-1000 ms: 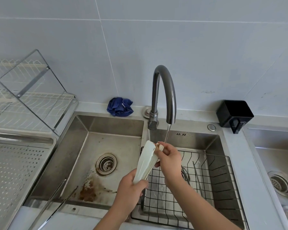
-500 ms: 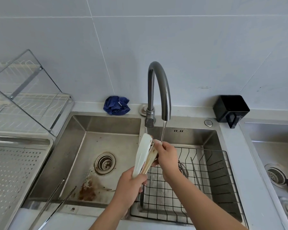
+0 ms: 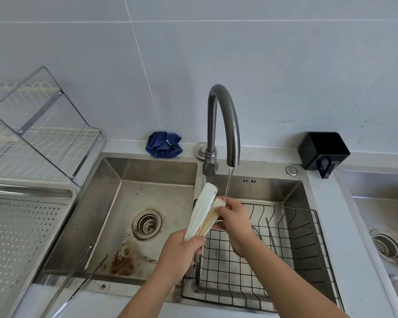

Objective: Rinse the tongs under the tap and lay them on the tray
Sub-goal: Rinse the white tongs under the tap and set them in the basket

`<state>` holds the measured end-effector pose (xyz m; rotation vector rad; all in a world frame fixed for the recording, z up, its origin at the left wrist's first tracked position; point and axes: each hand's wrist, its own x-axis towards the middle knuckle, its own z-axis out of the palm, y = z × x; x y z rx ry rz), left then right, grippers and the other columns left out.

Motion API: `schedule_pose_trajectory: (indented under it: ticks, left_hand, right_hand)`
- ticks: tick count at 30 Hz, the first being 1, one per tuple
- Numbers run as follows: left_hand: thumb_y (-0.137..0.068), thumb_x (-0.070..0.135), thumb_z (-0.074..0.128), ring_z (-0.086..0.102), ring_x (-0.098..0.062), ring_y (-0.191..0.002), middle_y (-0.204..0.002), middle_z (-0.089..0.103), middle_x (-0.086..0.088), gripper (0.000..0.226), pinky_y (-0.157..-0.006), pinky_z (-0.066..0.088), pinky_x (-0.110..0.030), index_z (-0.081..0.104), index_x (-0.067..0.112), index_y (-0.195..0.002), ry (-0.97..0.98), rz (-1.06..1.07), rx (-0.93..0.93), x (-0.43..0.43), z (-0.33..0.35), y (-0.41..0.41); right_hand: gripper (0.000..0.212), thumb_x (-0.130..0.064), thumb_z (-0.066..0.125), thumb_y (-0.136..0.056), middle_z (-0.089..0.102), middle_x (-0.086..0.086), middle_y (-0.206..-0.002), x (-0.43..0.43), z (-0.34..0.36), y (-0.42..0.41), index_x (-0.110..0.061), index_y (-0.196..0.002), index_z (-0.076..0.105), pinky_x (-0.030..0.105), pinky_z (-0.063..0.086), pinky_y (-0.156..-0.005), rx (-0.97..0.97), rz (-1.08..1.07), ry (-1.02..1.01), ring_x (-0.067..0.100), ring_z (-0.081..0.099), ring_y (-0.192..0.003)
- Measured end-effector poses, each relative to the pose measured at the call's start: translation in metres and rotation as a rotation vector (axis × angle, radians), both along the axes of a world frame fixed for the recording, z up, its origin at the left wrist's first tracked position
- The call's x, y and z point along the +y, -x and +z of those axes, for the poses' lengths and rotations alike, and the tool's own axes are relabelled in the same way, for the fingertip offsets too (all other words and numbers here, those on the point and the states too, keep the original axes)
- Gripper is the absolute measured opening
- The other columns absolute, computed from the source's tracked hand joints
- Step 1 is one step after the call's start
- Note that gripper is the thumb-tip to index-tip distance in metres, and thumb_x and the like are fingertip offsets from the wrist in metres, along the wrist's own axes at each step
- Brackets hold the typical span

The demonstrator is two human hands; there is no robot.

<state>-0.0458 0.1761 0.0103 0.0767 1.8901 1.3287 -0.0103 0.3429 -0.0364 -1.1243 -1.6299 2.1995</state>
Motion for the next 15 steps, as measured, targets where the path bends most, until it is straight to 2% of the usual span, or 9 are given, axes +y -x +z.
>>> schedule_pose_trajectory:
  ticks: [2, 4, 6, 7, 9, 10, 12, 14, 15]
  left_hand:
    - [-0.073, 0.038, 0.064, 0.063, -0.012, -0.072, -0.073, 0.066, 0.003, 0.029, -0.062, 0.047, -0.029, 0.074, 0.023, -0.096, 0.001, -0.020, 0.000, 0.0011, -0.0001, 0.0005]
    - [-0.072, 0.039, 0.064, 0.066, -0.010, -0.073, -0.078, 0.069, 0.005, 0.033, -0.060, 0.049, -0.027, 0.073, 0.023, -0.099, -0.003, -0.023, -0.010, 0.0038, 0.0003, -0.0016]
    - [-0.072, 0.037, 0.064, 0.067, -0.010, -0.073, -0.084, 0.071, 0.004, 0.034, -0.059, 0.049, -0.026, 0.073, 0.023, -0.101, -0.009, -0.007, -0.018, 0.0058, 0.0015, -0.0030]
    - [-0.073, 0.036, 0.065, 0.067, -0.011, -0.073, -0.086, 0.072, 0.004, 0.031, -0.059, 0.049, -0.026, 0.073, 0.023, -0.100, -0.010, 0.006, -0.020, 0.0062, 0.0017, -0.0027]
    - [-0.082, 0.029, 0.066, 0.067, -0.013, -0.074, -0.087, 0.072, 0.000, 0.018, -0.060, 0.049, -0.028, 0.074, 0.022, -0.096, -0.016, 0.030, -0.031, 0.0061, 0.0014, 0.0000]
    - [-0.087, 0.025, 0.066, 0.066, -0.014, -0.074, -0.088, 0.071, -0.001, 0.013, -0.061, 0.049, -0.029, 0.075, 0.022, -0.096, -0.019, 0.031, -0.038, 0.0060, 0.0016, 0.0010]
    - [-0.085, 0.027, 0.067, 0.066, -0.015, -0.076, -0.090, 0.071, -0.003, 0.019, -0.062, 0.049, -0.029, 0.075, 0.020, -0.101, -0.027, 0.014, -0.046, 0.0064, 0.0022, 0.0006]
    - [-0.076, 0.034, 0.066, 0.065, -0.016, -0.077, -0.089, 0.071, -0.003, 0.033, -0.063, 0.049, -0.029, 0.074, 0.019, -0.104, -0.034, 0.009, -0.058, 0.0079, 0.0040, -0.0011]
    - [-0.073, 0.035, 0.065, 0.065, -0.016, -0.076, -0.089, 0.071, -0.003, 0.035, -0.063, 0.048, -0.030, 0.074, 0.020, -0.103, -0.034, 0.012, -0.058, 0.0082, 0.0044, -0.0013]
  right_hand:
    - [0.022, -0.002, 0.053, -0.095, 0.078, 0.005, -0.080, 0.0037, -0.0002, -0.0008, -0.010, -0.103, 0.071, 0.032, 0.059, -0.054, -0.012, -0.032, -0.047, 0.023, 0.077, -0.069]
    - [0.015, -0.014, 0.059, -0.099, 0.075, 0.011, -0.078, 0.0059, -0.0021, 0.0017, -0.012, -0.096, 0.073, 0.030, 0.058, -0.048, -0.066, -0.087, -0.167, 0.022, 0.075, -0.062]
    - [0.010, -0.014, 0.061, -0.098, 0.073, 0.015, -0.084, 0.0054, -0.0024, 0.0031, -0.013, -0.099, 0.071, 0.031, 0.058, -0.049, -0.066, -0.064, -0.183, 0.020, 0.074, -0.062]
    - [0.013, -0.009, 0.063, -0.093, 0.074, 0.014, -0.089, 0.0043, -0.0018, 0.0026, -0.014, -0.104, 0.068, 0.032, 0.059, -0.051, -0.044, -0.015, -0.151, 0.021, 0.075, -0.066]
    - [0.036, 0.003, 0.064, -0.081, 0.074, 0.012, -0.095, 0.0021, -0.0038, 0.0008, -0.017, -0.110, 0.062, 0.035, 0.061, -0.056, -0.015, 0.081, -0.083, 0.026, 0.077, -0.076]
    - [0.040, 0.005, 0.063, -0.078, 0.074, 0.013, -0.095, 0.0013, -0.0035, 0.0001, -0.018, -0.110, 0.060, 0.037, 0.062, -0.056, -0.012, 0.094, -0.074, 0.029, 0.077, -0.078]
    - [0.033, 0.005, 0.060, -0.081, 0.075, 0.016, -0.091, 0.0025, -0.0018, 0.0014, -0.017, -0.107, 0.062, 0.038, 0.061, -0.054, -0.019, 0.043, -0.105, 0.031, 0.077, -0.074]
    - [0.015, -0.005, 0.056, -0.093, 0.074, 0.017, -0.080, 0.0071, -0.0013, 0.0039, -0.013, -0.098, 0.067, 0.037, 0.060, -0.048, -0.041, -0.043, -0.160, 0.028, 0.076, -0.065]
    - [0.016, -0.010, 0.054, -0.098, 0.072, 0.016, -0.075, 0.0086, -0.0011, 0.0045, -0.013, -0.092, 0.069, 0.036, 0.060, -0.046, -0.054, -0.069, -0.190, 0.025, 0.075, -0.060]
